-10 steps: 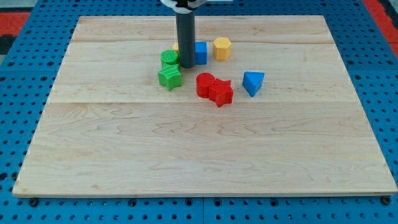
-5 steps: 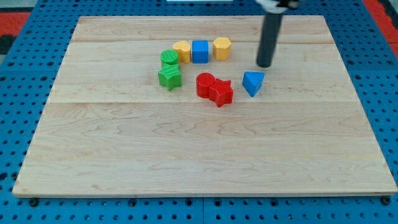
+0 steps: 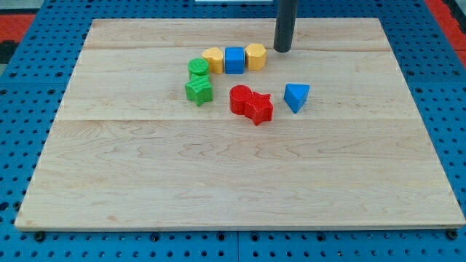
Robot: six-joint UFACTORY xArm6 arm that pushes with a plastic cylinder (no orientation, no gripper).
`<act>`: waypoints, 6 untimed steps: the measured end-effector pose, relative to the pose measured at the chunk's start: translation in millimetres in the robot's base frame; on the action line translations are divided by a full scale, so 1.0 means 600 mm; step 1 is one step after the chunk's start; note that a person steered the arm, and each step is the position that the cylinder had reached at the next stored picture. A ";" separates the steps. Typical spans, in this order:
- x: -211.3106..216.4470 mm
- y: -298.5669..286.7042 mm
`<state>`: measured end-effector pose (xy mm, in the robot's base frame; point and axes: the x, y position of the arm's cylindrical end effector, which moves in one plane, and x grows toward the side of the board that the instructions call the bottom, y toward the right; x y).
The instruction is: Push the yellow hexagon into the blue cube
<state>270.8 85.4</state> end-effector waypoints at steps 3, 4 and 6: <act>0.052 -0.051; 0.068 -0.049; 0.186 -0.049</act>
